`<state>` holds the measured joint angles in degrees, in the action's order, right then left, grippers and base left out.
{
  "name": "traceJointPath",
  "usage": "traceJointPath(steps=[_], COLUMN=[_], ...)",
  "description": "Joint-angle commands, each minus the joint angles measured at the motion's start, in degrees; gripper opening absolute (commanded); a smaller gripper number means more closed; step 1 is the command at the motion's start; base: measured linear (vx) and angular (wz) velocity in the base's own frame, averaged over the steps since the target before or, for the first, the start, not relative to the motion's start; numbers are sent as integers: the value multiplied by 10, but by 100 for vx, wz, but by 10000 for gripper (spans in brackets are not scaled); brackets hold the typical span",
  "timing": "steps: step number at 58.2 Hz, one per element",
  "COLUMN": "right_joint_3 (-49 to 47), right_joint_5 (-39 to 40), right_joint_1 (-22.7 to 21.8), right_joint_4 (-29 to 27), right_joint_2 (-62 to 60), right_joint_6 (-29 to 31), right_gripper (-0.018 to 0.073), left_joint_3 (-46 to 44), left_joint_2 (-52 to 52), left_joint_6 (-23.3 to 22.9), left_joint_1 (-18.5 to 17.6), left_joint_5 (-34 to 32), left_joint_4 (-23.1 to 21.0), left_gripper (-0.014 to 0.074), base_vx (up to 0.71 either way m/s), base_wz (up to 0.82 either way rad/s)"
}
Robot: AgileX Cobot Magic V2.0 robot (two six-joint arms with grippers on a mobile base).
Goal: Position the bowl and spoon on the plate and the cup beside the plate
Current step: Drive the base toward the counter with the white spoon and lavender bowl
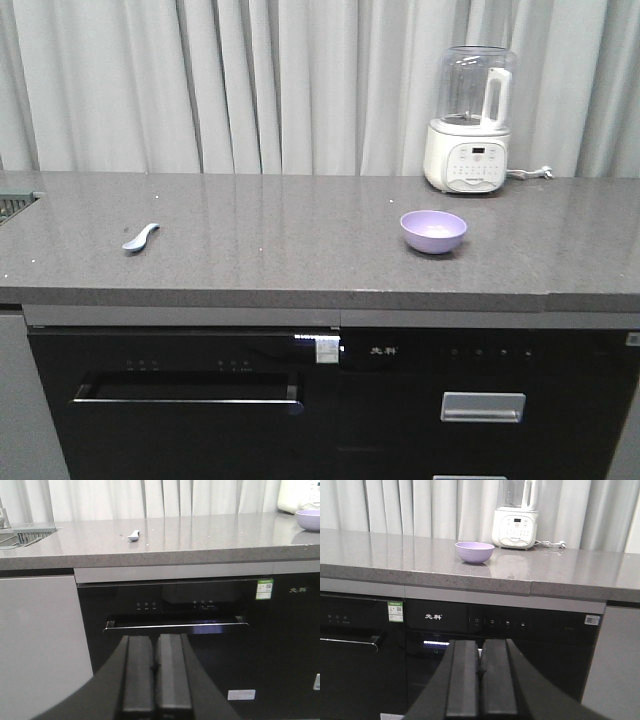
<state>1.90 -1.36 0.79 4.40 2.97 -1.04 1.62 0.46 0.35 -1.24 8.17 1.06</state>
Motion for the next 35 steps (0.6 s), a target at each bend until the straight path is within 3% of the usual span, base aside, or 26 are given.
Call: traceJointPath(steps=[1, 35], right_joint_3=[7, 7], right_joint_5=[48, 48], right_joint_1=[-3, -3], right_joint_4=[1, 1], right_joint_2=[12, 12], right_joint_6=[3, 3], right_gripper=[-9, -9], left_joint_3=[13, 13], left_joint_2=[9, 9], left_joint_6=[-3, -3], left_joint_1=[-4, -4], left_joint_5=[-46, -46], left_joint_4=[-4, -4], left_gripper=[-7, -7], base_vx=[31, 31], base_wz=[7, 12])
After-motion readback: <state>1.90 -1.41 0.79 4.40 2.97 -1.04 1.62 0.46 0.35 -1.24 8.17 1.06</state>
